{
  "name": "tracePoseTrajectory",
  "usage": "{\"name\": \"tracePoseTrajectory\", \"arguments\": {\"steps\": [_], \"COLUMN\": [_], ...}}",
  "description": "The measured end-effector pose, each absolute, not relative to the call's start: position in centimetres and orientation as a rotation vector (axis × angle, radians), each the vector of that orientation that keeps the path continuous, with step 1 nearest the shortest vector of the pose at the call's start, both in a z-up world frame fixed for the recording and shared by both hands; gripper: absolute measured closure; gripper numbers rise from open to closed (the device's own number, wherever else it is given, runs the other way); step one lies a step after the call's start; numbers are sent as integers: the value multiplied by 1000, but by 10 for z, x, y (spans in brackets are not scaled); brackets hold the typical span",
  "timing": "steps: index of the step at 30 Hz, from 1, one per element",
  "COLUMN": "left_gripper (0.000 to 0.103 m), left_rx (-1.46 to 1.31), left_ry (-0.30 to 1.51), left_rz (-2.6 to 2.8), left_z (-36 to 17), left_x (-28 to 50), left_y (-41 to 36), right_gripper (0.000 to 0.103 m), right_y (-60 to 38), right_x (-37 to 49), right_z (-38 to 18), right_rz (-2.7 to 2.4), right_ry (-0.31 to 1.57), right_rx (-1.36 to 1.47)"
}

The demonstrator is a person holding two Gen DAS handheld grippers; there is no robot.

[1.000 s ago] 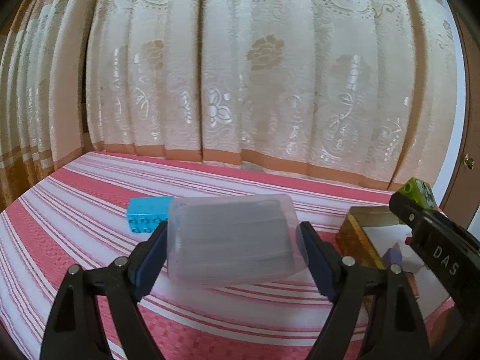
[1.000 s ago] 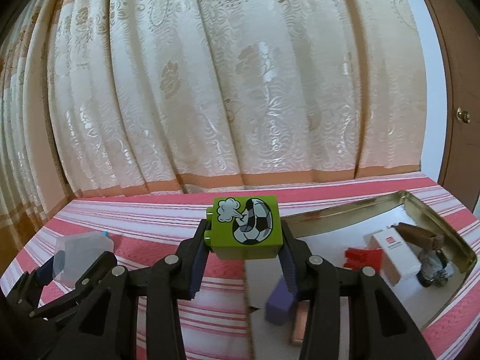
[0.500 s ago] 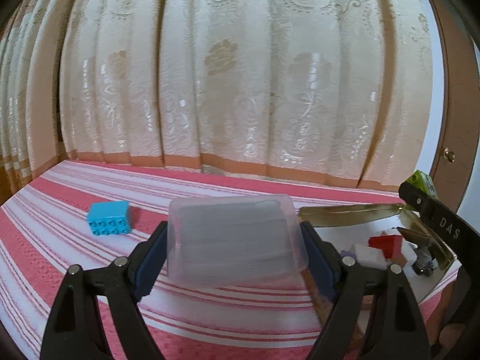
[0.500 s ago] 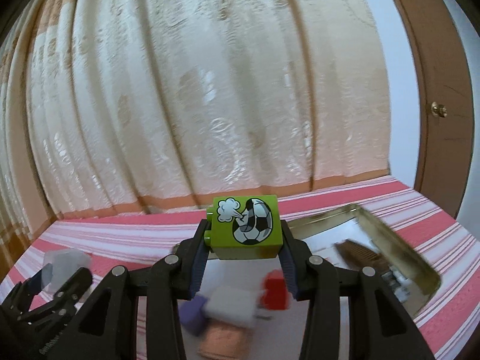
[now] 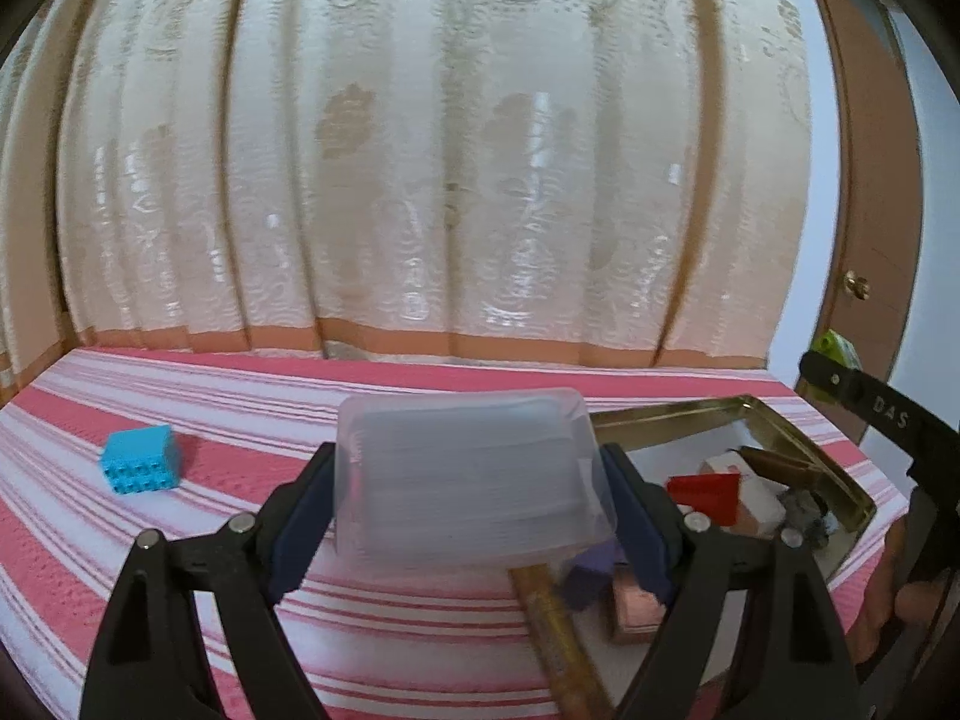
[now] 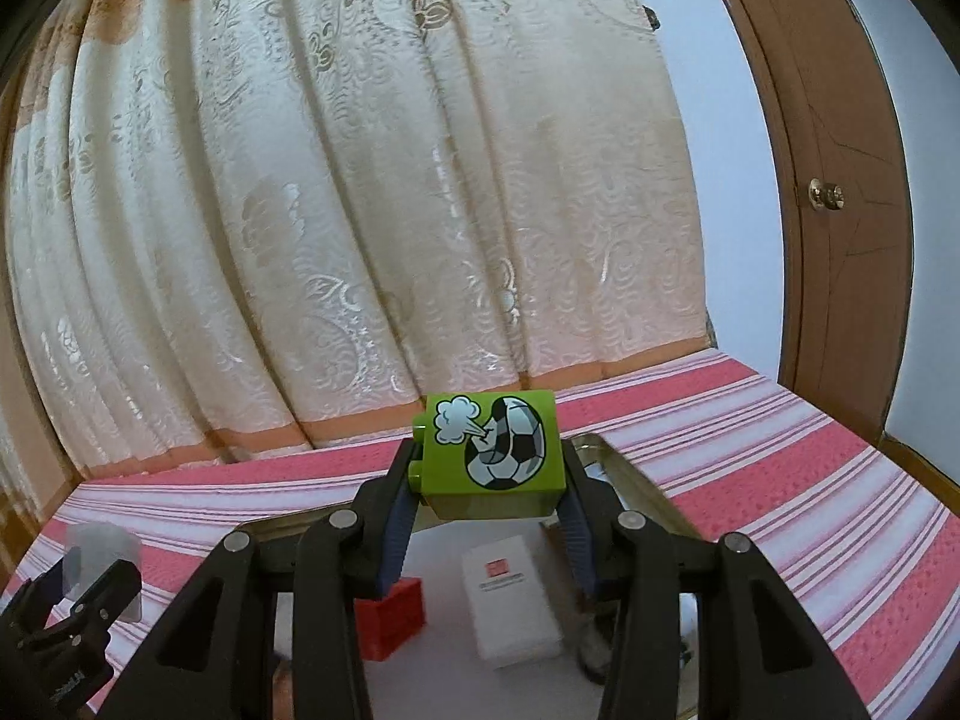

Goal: Organize rigid objects
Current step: 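Lower the clear box into the tin and open left while right holds the green brick above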

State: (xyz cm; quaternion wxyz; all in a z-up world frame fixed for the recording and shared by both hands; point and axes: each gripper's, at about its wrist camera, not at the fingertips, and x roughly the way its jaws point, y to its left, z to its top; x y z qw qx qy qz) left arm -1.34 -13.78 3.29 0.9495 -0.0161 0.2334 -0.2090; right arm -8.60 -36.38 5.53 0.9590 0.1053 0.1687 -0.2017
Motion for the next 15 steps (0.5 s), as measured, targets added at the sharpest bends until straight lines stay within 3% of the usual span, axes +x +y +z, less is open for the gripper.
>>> {"name": "tracePoseTrajectory", "arguments": {"steps": [15], "left_gripper": [19], "left_rx": [-48], "left_ry": [428], "left_rz": [-597], "left_z": [42], "left_x": [-31], "left_y": [-172], "right_gripper": [57], "right_y": [-404], "right_x": [-99], "right_z": [62], "right_rz": [-384], "right_ry": [319], "right_rx": [214]}}
